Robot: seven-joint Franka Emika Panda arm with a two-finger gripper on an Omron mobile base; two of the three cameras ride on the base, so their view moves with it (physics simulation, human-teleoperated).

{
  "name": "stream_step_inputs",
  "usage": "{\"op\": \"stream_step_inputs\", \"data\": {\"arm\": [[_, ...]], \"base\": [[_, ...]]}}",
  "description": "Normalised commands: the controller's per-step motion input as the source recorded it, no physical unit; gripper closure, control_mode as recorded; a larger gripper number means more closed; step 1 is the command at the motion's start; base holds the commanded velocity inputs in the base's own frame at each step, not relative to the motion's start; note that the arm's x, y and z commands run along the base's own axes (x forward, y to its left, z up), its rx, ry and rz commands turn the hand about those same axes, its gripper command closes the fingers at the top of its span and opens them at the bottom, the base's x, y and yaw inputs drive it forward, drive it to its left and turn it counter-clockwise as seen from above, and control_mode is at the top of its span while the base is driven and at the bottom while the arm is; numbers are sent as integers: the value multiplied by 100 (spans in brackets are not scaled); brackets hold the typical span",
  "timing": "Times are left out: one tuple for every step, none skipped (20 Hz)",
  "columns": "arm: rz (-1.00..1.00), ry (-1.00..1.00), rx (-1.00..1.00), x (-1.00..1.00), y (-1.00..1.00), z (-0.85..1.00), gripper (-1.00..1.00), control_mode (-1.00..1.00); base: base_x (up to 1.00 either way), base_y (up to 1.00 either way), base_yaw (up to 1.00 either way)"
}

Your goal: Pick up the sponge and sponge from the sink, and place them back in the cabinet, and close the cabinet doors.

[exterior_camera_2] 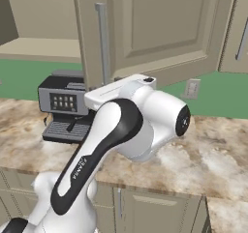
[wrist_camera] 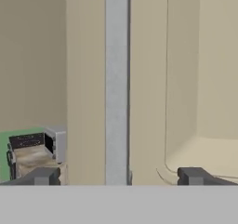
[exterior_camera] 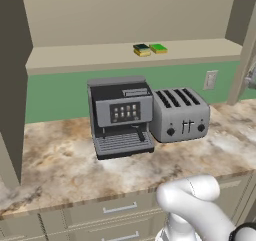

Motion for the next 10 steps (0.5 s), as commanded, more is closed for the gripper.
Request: {"op": "stream_step_inputs", "data": {"arm": [[-3,0,0,16,28,0,-100,-100],[-3,0,0,16,27,0,-100,-100],[-3,0,0,15,26,0,-100,-100],[-3,0,0,16,25,0,-100,-100],[-3,0,0,17,25,0,-100,-100],[-3,0,0,17,24,0,-100,-100],[-3,0,0,17,21,0,-100,-100],[-3,0,0,18,18,0,-100,-100],[-3,0,0,21,18,0,-100,-100],[-4,0,0,23,18,0,-100,-100]], "base": [[0,0,0],[0,0,0],[0,0,0],[0,0,0],[0,0,0],[0,0,0],[0,0,0],[0,0,0],[0,0,0],[0,0,0]]}}
